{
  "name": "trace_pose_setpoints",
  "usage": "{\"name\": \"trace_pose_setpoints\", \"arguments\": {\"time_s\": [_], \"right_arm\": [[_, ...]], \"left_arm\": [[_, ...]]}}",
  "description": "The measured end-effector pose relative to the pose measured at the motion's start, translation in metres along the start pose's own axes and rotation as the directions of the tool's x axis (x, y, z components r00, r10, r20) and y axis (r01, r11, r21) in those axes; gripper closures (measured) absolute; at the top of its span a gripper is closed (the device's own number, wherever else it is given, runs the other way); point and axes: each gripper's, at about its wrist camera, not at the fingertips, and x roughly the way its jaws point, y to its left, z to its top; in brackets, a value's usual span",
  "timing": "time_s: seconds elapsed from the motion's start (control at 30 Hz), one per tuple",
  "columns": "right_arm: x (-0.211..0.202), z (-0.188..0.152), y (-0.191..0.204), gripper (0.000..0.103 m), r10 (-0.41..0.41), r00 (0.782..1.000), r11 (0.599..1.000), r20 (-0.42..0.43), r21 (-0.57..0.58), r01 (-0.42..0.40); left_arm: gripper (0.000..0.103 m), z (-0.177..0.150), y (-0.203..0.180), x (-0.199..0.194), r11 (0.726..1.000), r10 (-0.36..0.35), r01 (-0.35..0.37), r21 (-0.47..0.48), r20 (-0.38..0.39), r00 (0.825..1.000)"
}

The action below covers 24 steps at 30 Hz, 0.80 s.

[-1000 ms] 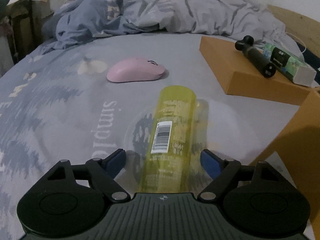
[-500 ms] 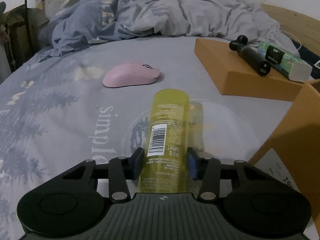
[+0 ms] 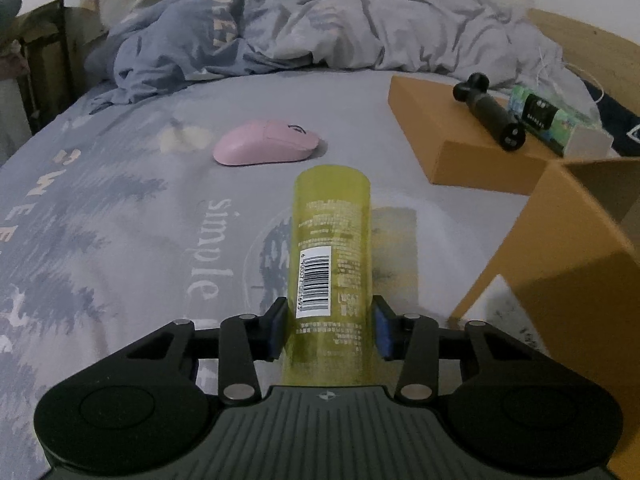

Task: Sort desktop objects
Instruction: 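Lift the yellow bottle with the left gripper and carry it over the cardboard box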

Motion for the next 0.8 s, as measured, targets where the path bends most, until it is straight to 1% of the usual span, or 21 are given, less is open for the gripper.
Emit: {"name": "trace_pose_setpoints", "arguments": {"time_s": [0.23, 0.4, 0.8], "right_arm": [[-0.021, -0.001, 0.002, 0.000, 0.016, 1.000, 1.000, 0.023, 0.001, -0.016], [-0.040, -0.002, 0.004, 0.000, 0.042, 0.998, 0.999, 0.038, 0.012, -0.042], [-0.095, -0.004, 0.010, 0.000, 0.085, 0.989, 0.996, 0.117, -0.004, -0.085]], "left_arm": [[0.059, 0.004, -0.004, -0.028, 1.000, 0.001, 0.000, -0.024, 0.029, 1.000], [0.059, 0.006, -0.010, -0.052, 1.000, 0.003, -0.001, -0.029, 0.057, 0.998], [0.060, 0.011, -0.027, -0.104, 1.000, 0.023, -0.020, -0.024, 0.129, 0.991]]}}
